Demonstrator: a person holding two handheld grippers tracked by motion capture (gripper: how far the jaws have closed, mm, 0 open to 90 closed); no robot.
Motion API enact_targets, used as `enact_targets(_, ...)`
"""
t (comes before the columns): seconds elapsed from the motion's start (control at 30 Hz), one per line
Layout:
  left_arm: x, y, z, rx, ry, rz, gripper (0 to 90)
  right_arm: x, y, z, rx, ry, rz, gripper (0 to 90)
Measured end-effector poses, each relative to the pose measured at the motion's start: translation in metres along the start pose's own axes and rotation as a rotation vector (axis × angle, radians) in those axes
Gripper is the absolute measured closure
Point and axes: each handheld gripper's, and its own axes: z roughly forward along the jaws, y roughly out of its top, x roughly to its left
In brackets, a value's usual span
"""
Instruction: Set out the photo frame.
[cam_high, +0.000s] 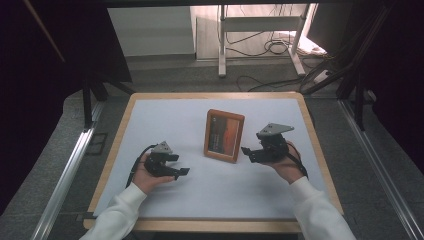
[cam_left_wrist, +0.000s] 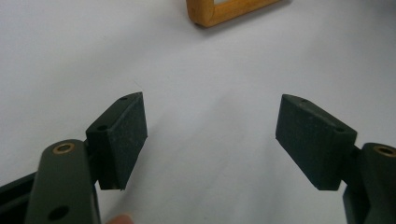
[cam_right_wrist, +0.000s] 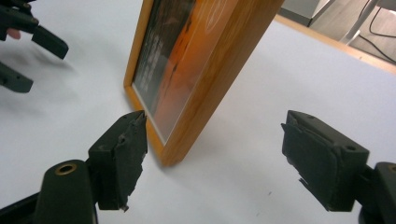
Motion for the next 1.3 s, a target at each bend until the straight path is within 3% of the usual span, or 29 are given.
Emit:
enact_targets(0.3,-0.002,0.000,0.001,0.009,0.005,0.014,24.6,0.010,-0.019,0.003,0.005,0.017,-0.016,34.2)
enact_targets(0.57,-0.003,0.000,0.001,0.005,0.006,0.008,24.5,0.013,-0.033,0.007,0.028,0.096,-0.040,59.5)
enact_targets(0.77,-0.003,0.000,-0.001,-0.002,0.005,0.005,24.5,0.016,-0.037,0.010,0.036,0.116,-0.059,80.3)
enact_targets(0.87,-0.003,-0.001,-0.001,-0.001,0.004,0.005,24.6,0.018,-0.039,0.013,0.035,0.124,-0.043,89.4)
enact_targets(1.3,-0.002,-0.001,0.000,0.000,-0.001,0.008,24.5,0.052,-0.034,0.065,0.120,0.149,-0.091,89.8)
